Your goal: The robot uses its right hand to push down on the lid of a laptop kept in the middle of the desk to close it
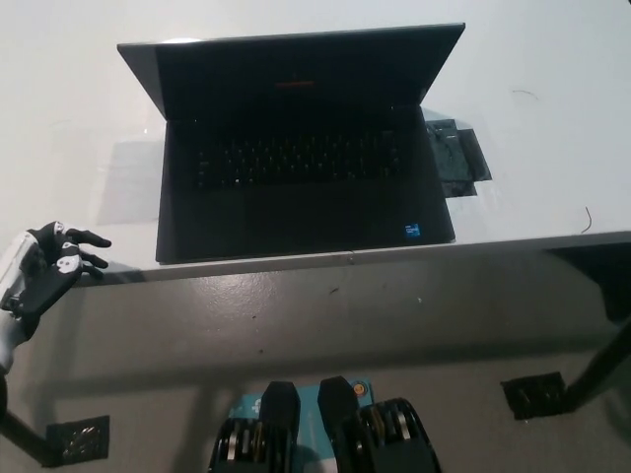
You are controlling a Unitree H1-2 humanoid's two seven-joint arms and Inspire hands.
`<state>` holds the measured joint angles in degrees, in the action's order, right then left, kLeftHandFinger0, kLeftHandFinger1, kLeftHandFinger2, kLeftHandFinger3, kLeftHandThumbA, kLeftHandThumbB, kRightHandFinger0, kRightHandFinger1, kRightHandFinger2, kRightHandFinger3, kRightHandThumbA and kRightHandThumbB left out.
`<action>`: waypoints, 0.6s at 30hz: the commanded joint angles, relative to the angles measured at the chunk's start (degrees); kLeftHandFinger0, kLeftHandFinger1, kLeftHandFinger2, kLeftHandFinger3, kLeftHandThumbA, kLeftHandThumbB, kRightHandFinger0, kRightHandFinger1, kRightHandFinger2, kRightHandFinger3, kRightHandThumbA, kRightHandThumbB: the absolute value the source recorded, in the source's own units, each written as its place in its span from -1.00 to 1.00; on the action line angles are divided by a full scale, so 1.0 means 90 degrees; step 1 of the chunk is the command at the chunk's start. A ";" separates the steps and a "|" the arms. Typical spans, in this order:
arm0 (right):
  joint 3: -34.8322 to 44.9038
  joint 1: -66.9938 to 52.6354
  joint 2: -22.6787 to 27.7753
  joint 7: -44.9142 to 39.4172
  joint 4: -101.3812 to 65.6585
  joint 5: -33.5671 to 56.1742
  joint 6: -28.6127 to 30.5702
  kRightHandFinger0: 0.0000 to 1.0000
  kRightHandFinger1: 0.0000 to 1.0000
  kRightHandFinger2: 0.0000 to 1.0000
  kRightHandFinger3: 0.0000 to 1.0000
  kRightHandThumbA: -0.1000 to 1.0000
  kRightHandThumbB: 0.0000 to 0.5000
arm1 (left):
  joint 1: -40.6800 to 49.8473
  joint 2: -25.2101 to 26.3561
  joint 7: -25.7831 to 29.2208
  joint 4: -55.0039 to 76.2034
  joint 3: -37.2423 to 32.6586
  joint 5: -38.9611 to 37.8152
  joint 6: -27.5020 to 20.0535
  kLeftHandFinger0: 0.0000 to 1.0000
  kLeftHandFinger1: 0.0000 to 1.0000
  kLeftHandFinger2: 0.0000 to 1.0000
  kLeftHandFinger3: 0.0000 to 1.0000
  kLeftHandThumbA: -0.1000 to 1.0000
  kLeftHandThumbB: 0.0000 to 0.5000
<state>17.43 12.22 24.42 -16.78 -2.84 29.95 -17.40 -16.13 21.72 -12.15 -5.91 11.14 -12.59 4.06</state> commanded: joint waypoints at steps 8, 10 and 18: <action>-0.0247 0.2296 0.0598 0.0044 -0.0171 0.0056 -0.0608 1.00 1.00 0.97 1.00 -0.17 -0.12 | -0.0188 0.0240 -0.0081 0.0223 0.0103 -0.0088 0.0082 -0.11 -0.12 0.01 0.13 -1.00 -0.58; -0.0424 0.2770 0.0600 0.0050 0.0025 -0.0075 -0.0722 1.00 1.00 0.95 1.00 -0.19 -0.12 | -0.0197 0.0237 -0.0123 0.0171 0.0113 -0.0128 0.0019 -0.09 -0.11 0.03 0.13 -1.00 -0.59; -0.1065 0.4073 0.0489 -0.0335 0.1510 -0.0501 -0.0151 1.00 1.00 0.84 1.00 -0.16 0.16 | -0.0255 0.0218 -0.0081 0.0294 0.0157 -0.0206 0.0265 -0.12 -0.13 0.01 0.08 -1.00 -0.59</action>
<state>9.19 43.44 27.82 -17.32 7.81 28.08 -21.86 -16.44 21.86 -12.64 -5.24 11.40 -12.91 5.27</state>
